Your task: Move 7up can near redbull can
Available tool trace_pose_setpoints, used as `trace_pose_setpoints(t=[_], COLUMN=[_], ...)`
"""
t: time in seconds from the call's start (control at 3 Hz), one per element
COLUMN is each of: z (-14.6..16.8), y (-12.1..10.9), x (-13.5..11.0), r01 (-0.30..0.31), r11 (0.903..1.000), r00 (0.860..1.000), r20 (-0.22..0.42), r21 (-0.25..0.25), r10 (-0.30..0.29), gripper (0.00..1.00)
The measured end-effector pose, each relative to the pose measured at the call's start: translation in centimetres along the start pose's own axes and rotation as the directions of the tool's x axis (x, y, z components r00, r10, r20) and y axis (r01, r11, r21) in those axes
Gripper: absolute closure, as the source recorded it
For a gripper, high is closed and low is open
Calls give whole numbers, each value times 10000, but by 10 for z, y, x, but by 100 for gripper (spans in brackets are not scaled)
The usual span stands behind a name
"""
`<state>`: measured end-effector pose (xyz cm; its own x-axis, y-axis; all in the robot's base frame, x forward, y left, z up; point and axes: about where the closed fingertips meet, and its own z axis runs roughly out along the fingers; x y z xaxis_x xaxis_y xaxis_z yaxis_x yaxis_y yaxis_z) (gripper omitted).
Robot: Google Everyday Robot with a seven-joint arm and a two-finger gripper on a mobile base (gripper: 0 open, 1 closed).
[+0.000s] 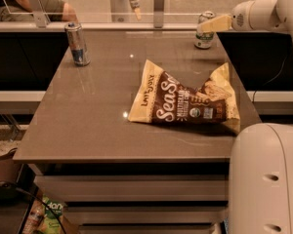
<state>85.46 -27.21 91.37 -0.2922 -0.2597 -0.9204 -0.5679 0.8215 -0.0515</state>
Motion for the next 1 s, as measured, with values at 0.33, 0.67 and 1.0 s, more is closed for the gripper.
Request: trace_pose_setpoints(t=[0.33, 0.67, 1.0], z=[10, 19, 22], y=[8, 18, 19], x=[-3, -5, -4], r01=[191, 355, 347], r11=[9997, 9987, 9986], r00=[9997, 9988, 9988], r20=[-160, -323, -338], r21=[-170, -369, -407], r10=[-194, -367, -361], gripper=[0, 0, 18])
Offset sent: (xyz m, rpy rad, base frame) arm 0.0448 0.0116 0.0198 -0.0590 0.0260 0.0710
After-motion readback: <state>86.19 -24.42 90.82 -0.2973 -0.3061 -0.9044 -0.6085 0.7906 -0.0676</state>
